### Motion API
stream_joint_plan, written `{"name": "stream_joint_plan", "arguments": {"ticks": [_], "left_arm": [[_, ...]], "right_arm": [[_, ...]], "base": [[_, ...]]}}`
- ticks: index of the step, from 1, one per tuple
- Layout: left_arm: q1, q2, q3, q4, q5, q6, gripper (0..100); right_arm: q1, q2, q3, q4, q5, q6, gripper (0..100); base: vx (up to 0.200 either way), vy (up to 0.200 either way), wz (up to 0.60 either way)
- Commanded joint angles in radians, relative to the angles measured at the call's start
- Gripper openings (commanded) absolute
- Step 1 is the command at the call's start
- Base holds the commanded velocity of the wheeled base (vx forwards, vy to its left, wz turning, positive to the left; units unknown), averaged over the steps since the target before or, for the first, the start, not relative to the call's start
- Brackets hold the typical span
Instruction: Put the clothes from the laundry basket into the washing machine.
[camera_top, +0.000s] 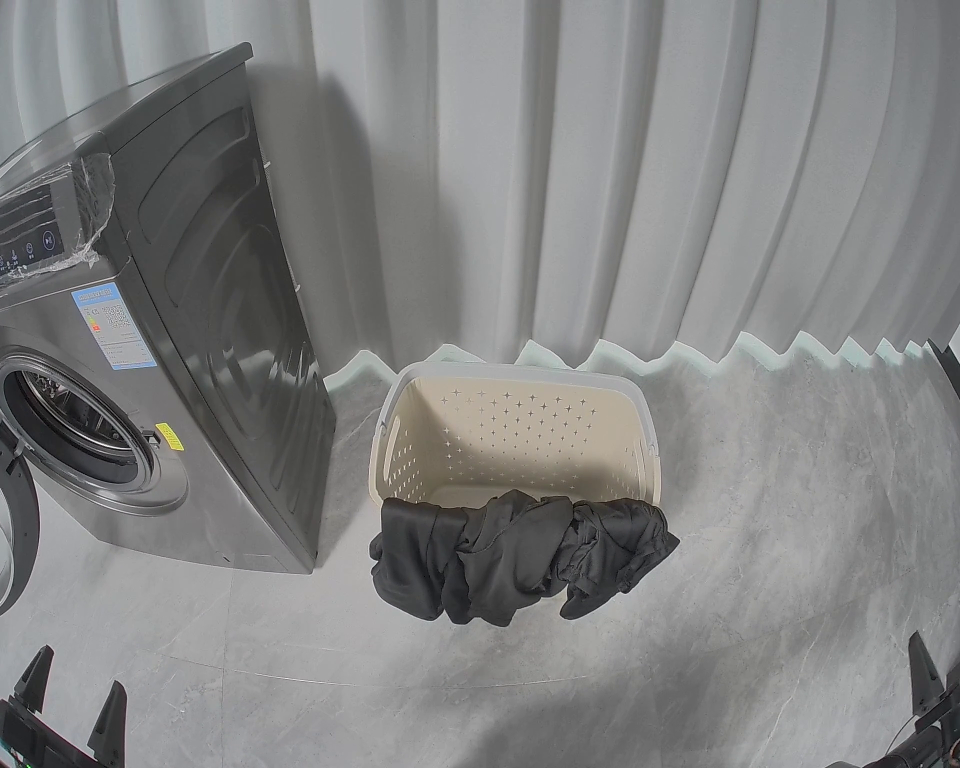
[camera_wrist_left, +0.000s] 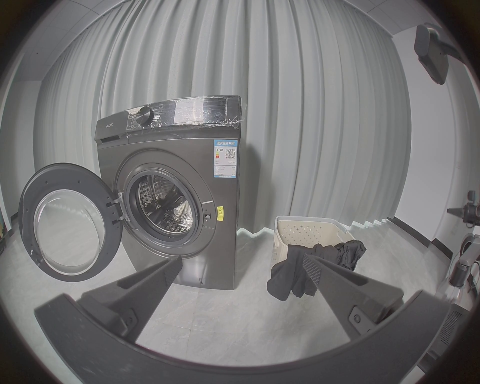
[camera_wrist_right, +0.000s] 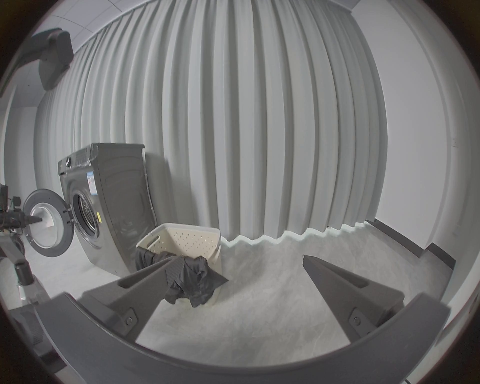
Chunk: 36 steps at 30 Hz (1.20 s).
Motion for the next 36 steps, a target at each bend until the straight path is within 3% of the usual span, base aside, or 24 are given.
{"name": "stream_joint_plan", "arguments": {"ticks": [1, 3, 10, 13, 16, 18, 27, 32, 33, 35, 36], "left_arm": [[0.000, -0.016, 0.015, 0.000, 0.000, 0.001, 100], [0.000, -0.016, 0.015, 0.000, 0.001, 0.001, 100], [0.000, -0.016, 0.015, 0.000, 0.001, 0.002, 100], [0.001, -0.016, 0.015, 0.000, 0.001, 0.006, 100], [0.001, -0.016, 0.015, 0.000, 0.001, 0.009, 100], [0.001, -0.016, 0.015, 0.000, 0.001, 0.009, 100], [0.001, -0.016, 0.016, 0.000, 0.001, 0.007, 100], [0.001, -0.016, 0.016, 0.000, 0.001, 0.007, 100], [0.001, -0.016, 0.016, 0.000, 0.001, 0.007, 100], [0.001, -0.016, 0.016, 0.000, 0.001, 0.007, 100], [0.001, -0.016, 0.016, 0.000, 0.001, 0.006, 100]], "right_arm": [[0.006, -0.012, -0.129, 0.068, 0.033, 0.004, 100], [0.012, 0.027, -0.158, 0.127, 0.053, 0.004, 100], [0.047, 0.219, -0.160, 0.137, 0.139, 0.004, 100], [0.054, 0.446, -0.189, 0.109, 0.196, 0.002, 100], [0.054, 0.561, -0.210, 0.071, 0.199, 0.001, 100], [0.061, 0.766, -0.258, 0.017, 0.202, -0.001, 100], [0.178, 1.262, -0.293, -0.202, 0.188, 0.044, 100], [0.208, 1.348, -0.289, -0.252, 0.188, 0.077, 100], [0.259, 1.443, -0.299, -0.311, 0.186, 0.151, 100], [0.270, 1.470, -0.302, -0.334, 0.185, 0.169, 100], [0.294, 1.533, -0.302, -0.388, 0.156, 0.199, 100]], "base": [[0.000, 0.000, 0.00], [0.000, 0.000, 0.00], [0.000, 0.000, 0.00], [0.000, 0.000, 0.00], [0.000, 0.000, 0.00], [0.000, 0.000, 0.00], [0.133, 0.000, 0.00], [0.000, 0.000, 0.00], [0.000, 0.000, 0.00], [0.000, 0.000, 0.00], [0.000, 0.000, 0.00]]}}
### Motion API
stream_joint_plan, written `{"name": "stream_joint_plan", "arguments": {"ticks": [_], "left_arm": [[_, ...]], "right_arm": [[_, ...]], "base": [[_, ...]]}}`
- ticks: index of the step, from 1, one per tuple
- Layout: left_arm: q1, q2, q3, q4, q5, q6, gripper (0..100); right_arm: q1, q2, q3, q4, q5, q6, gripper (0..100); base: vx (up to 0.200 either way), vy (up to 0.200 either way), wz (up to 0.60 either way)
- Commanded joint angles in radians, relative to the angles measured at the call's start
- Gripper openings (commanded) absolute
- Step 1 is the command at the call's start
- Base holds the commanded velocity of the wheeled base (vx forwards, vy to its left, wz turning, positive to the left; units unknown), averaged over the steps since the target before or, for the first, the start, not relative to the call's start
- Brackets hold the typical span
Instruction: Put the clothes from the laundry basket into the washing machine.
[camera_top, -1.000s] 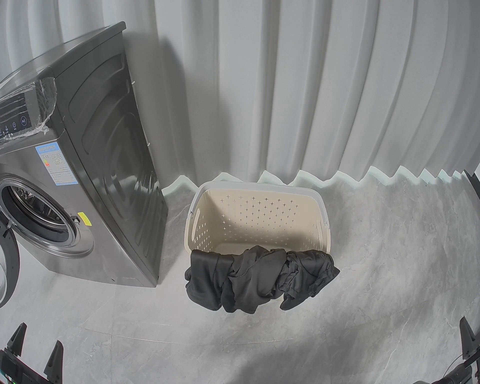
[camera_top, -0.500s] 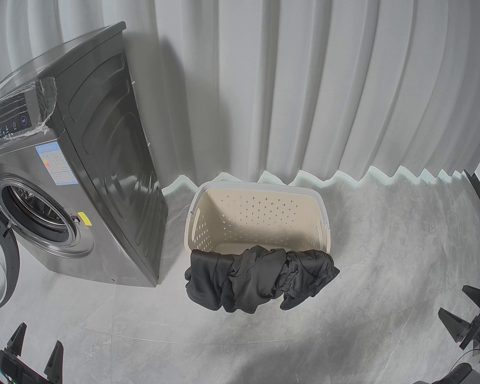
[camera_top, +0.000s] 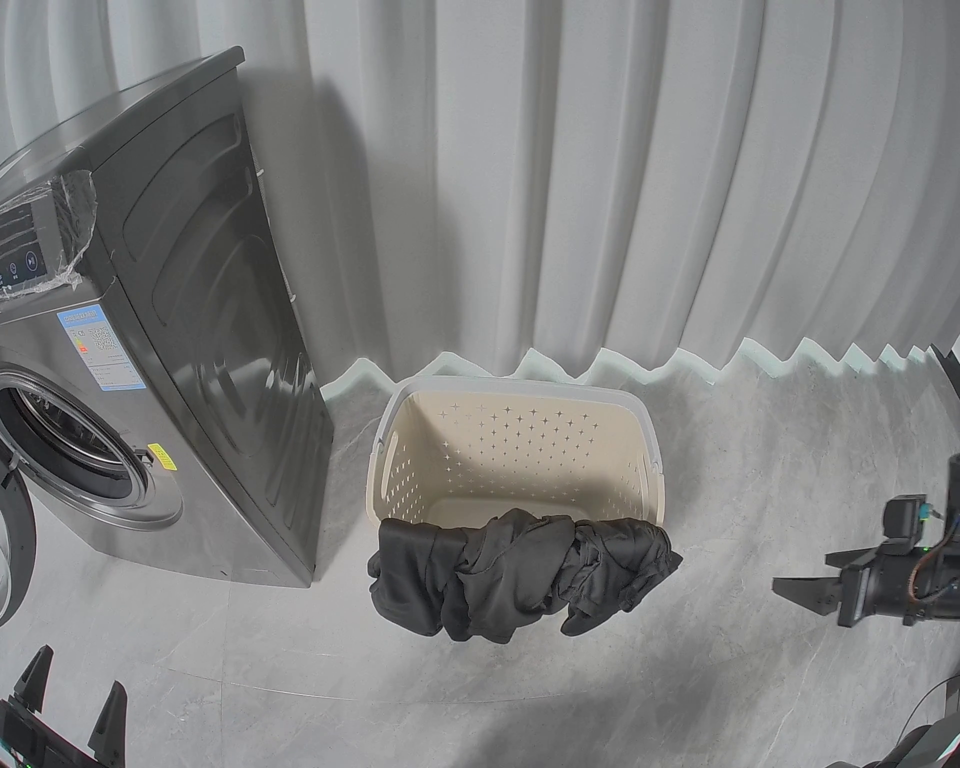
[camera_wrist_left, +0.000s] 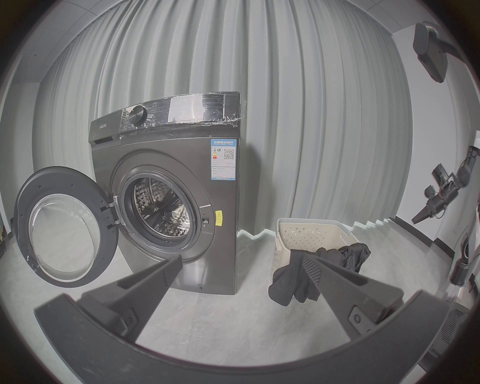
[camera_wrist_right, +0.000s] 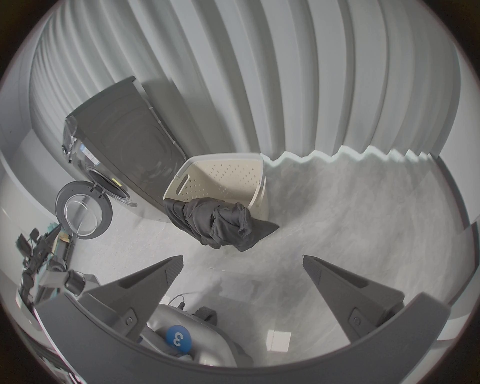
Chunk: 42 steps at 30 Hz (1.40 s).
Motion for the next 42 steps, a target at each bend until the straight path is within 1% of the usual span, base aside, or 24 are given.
{"name": "stream_joint_plan", "arguments": {"ticks": [1, 2, 4, 5, 13, 15, 16, 18, 19, 22, 24, 28, 31, 32, 34, 35, 39, 42], "left_arm": [[0.000, -0.016, 0.016, 0.000, 0.001, -0.003, 100], [0.000, -0.016, 0.016, 0.000, 0.001, -0.003, 100], [0.000, -0.016, 0.016, 0.000, 0.001, -0.003, 100], [0.000, -0.016, 0.016, 0.000, 0.001, -0.003, 100], [0.000, -0.016, 0.016, 0.000, 0.001, -0.004, 100], [0.000, -0.016, 0.016, 0.000, 0.001, -0.004, 100], [0.000, -0.016, 0.016, 0.000, -0.001, -0.004, 100], [-0.001, -0.016, 0.016, 0.000, 0.001, -0.004, 100], [0.000, -0.016, 0.016, 0.000, 0.001, -0.004, 100], [0.000, -0.016, 0.016, 0.000, -0.001, -0.004, 100], [0.000, -0.016, 0.016, 0.000, -0.001, -0.004, 100], [-0.001, -0.016, 0.016, 0.000, -0.001, -0.004, 100], [0.000, -0.016, 0.016, 0.000, -0.001, -0.004, 100], [0.000, -0.016, 0.016, 0.000, -0.001, -0.004, 100], [0.000, -0.016, 0.016, 0.000, -0.001, -0.004, 100], [0.000, -0.016, 0.015, 0.000, -0.001, -0.004, 100], [0.000, -0.016, 0.016, 0.000, -0.001, -0.004, 100], [-0.001, -0.016, 0.016, 0.000, -0.001, -0.004, 100]], "right_arm": [[0.130, 0.396, -0.025, -0.183, -0.048, 0.112, 100], [0.139, 0.432, -0.025, -0.209, -0.076, 0.116, 100], [0.150, 0.474, -0.024, -0.243, -0.104, 0.116, 100], [0.151, 0.518, -0.025, -0.279, -0.127, 0.116, 100], [0.176, 0.673, -0.061, -0.393, -0.133, 0.121, 100], [0.188, 0.710, -0.075, -0.411, -0.136, 0.138, 100], [0.196, 0.736, -0.085, -0.424, -0.145, 0.153, 100], [0.202, 0.748, -0.093, -0.431, -0.151, 0.161, 100], [0.217, 0.788, -0.110, -0.464, -0.165, 0.175, 100], [0.223, 0.814, -0.117, -0.491, -0.168, 0.176, 100], [0.237, 0.871, -0.137, -0.530, -0.171, 0.176, 100], [0.245, 0.922, -0.167, -0.542, -0.174, 0.179, 100], [0.249, 0.959, -0.200, -0.549, -0.196, 0.190, 100], [0.254, 0.977, -0.216, -0.563, -0.197, 0.201, 100], [0.254, 0.983, -0.220, -0.569, -0.199, 0.204, 100], [0.262, 1.008, -0.237, -0.602, -0.200, 0.215, 100], [0.266, 1.038, -0.259, -0.606, -0.205, 0.216, 100], [0.266, 1.058, -0.283, -0.608, -0.229, 0.216, 100]], "base": [[0.000, 0.000, 0.00], [0.000, 0.000, 0.00], [0.000, 0.000, 0.00], [0.000, 0.000, 0.00], [0.000, 0.000, 0.00], [0.000, 0.000, 0.00], [0.000, 0.000, 0.00], [0.000, 0.000, 0.00], [0.000, 0.000, 0.00], [0.000, 0.000, 0.00], [0.000, 0.000, 0.00], [0.000, 0.000, 0.00], [0.000, 0.000, 0.00], [0.000, 0.000, 0.00], [0.000, 0.000, 0.00], [0.000, 0.000, 0.00], [0.000, 0.000, 0.00], [0.000, 0.000, 0.00]]}}
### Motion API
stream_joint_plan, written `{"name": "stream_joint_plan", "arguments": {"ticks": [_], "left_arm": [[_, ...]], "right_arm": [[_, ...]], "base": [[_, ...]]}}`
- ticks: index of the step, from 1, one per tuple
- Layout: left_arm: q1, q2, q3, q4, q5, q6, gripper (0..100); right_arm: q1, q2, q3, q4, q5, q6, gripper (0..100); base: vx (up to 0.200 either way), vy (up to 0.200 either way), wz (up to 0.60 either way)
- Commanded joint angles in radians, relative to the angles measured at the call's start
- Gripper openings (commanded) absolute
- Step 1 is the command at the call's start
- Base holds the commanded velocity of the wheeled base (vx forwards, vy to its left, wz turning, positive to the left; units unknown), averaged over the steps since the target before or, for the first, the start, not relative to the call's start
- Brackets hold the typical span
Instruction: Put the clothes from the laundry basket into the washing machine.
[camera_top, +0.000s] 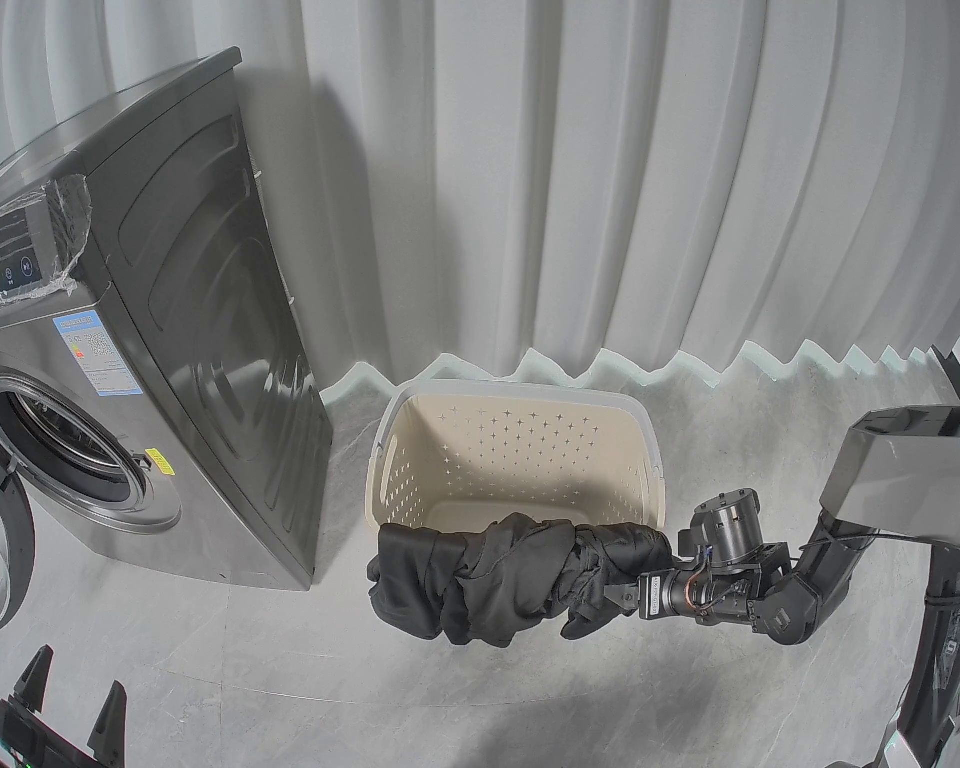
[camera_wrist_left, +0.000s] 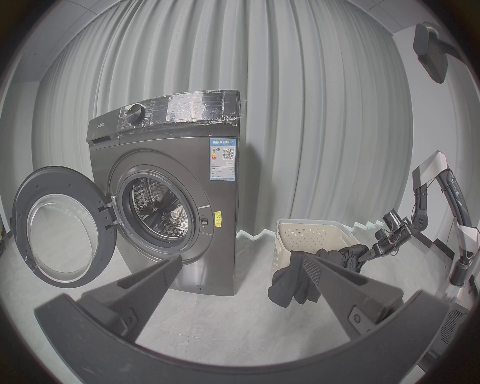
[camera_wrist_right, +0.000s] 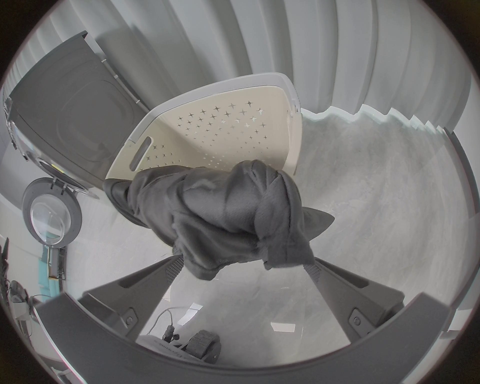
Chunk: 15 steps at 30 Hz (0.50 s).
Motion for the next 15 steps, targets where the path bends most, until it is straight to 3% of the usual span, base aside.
{"name": "stream_joint_plan", "arguments": {"ticks": [1, 11, 12, 15], "left_arm": [[-0.001, -0.016, 0.016, 0.000, 0.000, 0.000, 100], [0.000, -0.016, 0.016, 0.000, 0.000, 0.000, 100], [-0.001, -0.016, 0.016, 0.000, 0.000, 0.000, 100], [-0.001, -0.016, 0.016, 0.000, 0.000, 0.000, 100]], "right_arm": [[0.004, 0.048, -0.039, -0.007, -0.014, 0.002, 100], [0.006, 0.081, -0.073, -0.017, -0.015, 0.002, 100], [0.006, 0.081, -0.074, -0.017, -0.015, 0.002, 0], [0.004, 0.081, -0.079, -0.020, -0.015, 0.004, 0]], "base": [[0.000, 0.000, 0.00], [0.000, 0.000, 0.00], [0.000, 0.000, 0.00], [0.000, 0.000, 0.00]]}}
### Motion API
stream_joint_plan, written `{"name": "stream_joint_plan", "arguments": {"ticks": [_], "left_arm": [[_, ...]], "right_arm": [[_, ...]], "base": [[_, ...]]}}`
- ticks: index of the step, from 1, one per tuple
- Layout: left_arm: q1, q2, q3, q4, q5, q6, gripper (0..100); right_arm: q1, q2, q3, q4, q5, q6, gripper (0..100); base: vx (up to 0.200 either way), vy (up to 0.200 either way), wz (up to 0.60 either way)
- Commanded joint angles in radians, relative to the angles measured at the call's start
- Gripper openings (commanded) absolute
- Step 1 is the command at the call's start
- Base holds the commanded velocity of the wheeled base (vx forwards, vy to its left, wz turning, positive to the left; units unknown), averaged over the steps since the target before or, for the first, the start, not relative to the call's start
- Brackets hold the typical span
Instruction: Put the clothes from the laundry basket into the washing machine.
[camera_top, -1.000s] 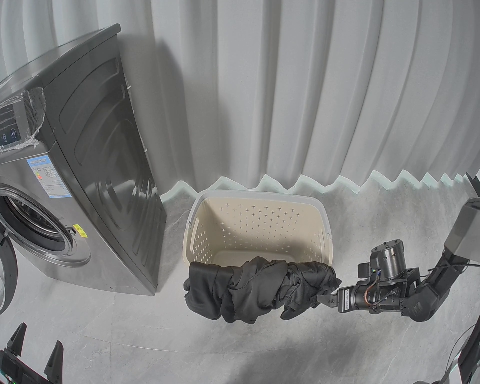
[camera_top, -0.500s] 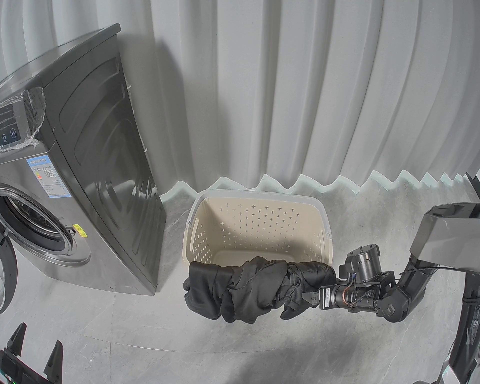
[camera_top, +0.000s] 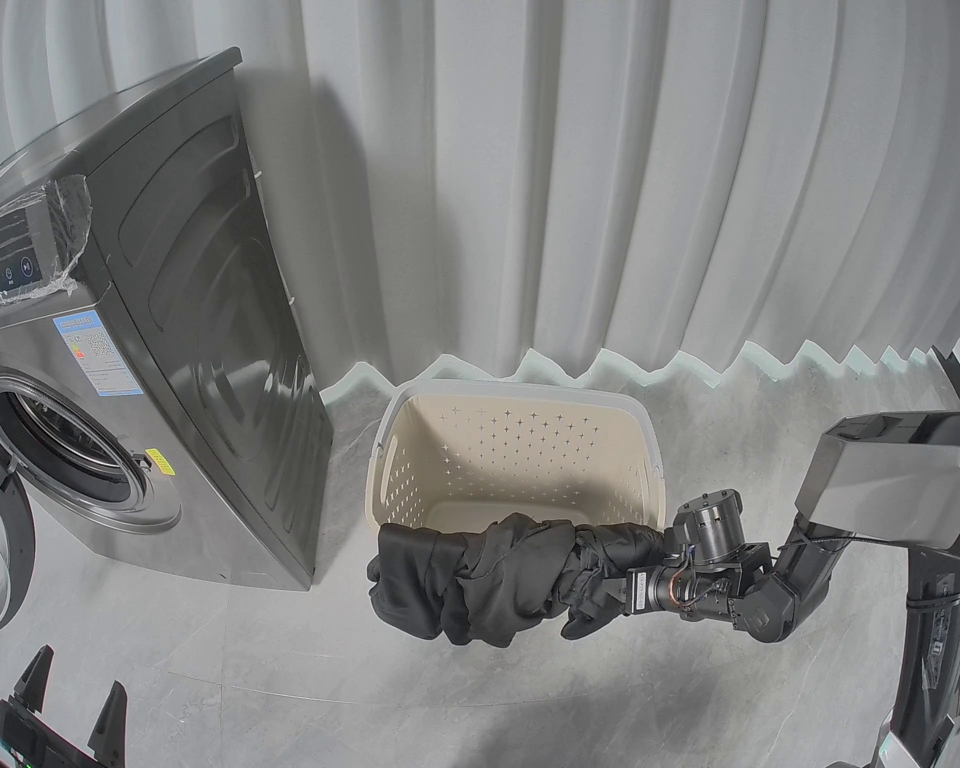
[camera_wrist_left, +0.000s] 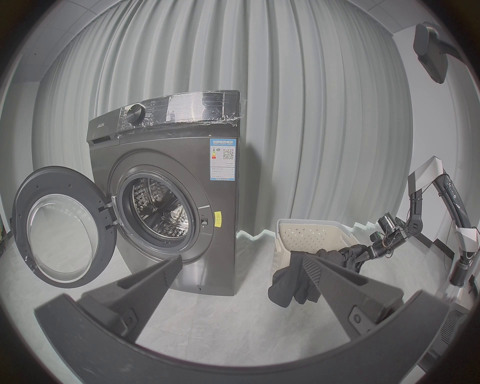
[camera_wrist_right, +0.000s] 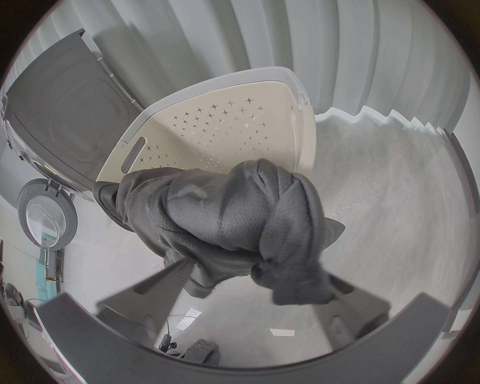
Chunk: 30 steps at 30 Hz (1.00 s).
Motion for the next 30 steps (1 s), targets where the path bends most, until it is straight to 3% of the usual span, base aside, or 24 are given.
{"name": "stream_joint_plan", "arguments": {"ticks": [1, 13, 21, 30], "left_arm": [[0.000, -0.016, 0.016, 0.000, 0.000, 0.000, 100], [0.000, -0.016, 0.016, 0.000, 0.000, -0.002, 100], [0.001, -0.016, 0.015, 0.000, 0.000, -0.002, 100], [0.000, -0.016, 0.016, 0.000, 0.000, -0.002, 100]], "right_arm": [[0.001, 0.004, -0.002, -0.024, 0.000, -0.003, 0], [0.009, -0.010, 0.024, -0.069, 0.000, -0.007, 0], [0.056, -0.183, 0.160, -0.142, 0.003, -0.013, 0], [0.079, -0.249, 0.211, -0.142, 0.002, -0.013, 0]], "base": [[0.000, 0.000, 0.00], [0.000, 0.000, 0.00], [0.000, 0.000, 0.00], [0.000, 0.000, 0.00]]}}
